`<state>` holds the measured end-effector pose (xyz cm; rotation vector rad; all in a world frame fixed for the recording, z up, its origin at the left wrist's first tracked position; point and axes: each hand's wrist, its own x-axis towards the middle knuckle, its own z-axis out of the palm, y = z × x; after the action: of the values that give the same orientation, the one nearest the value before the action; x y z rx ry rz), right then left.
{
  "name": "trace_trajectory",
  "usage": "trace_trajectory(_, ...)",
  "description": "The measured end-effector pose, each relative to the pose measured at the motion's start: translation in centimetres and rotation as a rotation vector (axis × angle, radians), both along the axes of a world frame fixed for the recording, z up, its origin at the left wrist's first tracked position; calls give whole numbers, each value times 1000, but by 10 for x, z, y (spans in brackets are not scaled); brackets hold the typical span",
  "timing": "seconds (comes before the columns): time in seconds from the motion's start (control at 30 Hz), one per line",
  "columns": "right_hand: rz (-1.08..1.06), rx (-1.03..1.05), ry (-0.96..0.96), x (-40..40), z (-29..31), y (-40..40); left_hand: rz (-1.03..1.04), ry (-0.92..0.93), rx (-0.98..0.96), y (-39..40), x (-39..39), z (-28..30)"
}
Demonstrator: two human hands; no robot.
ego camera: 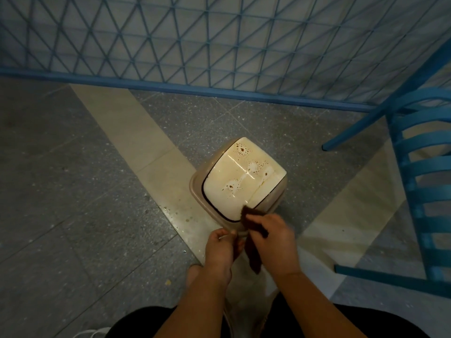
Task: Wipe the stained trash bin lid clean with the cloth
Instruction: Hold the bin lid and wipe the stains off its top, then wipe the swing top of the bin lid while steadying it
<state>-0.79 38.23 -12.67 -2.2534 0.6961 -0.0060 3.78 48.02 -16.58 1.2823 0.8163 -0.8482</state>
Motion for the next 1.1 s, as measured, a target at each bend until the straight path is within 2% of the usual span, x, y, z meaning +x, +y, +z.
trace_trajectory(0.1,-226,-78,-103,12,20,-34,-49,-13,2,-8,-5,-6)
trace_trajectory(0.17,-290,-128,-160,25,30,-53,-66,-20,11,-12,-10,-9)
trace_trajectory(0.33,-167,-140,-127,27,13,-39,-58,-13,9,-19,-12,-10)
trace_trajectory(0.43,-169,-129,-142,14,4,-34,-167,-59,151,-16,-8,-10)
trace_trajectory(0.5,-153,-129,-143,14,5,-38,-206,-181,331,-11,2,-3)
trace_trajectory(0.57,-144,-123,-145,17,6,-40,-215,-448,523,-6,19,9)
trace_trajectory(0.63,-142,-108,-153,17,6,-40,-330,-743,668,-5,39,28)
trace_trajectory(0.73,-140,-98,-159,10,4,-36,-579,-1020,735,-11,62,53)
trace_trajectory(0.83,-122,-86,-129,3,2,-37,-785,-1110,744,-19,68,55)
trace_trajectory(1.1,-250,-117,-189,47,27,-88,-942,-1133,881,-40,83,62)
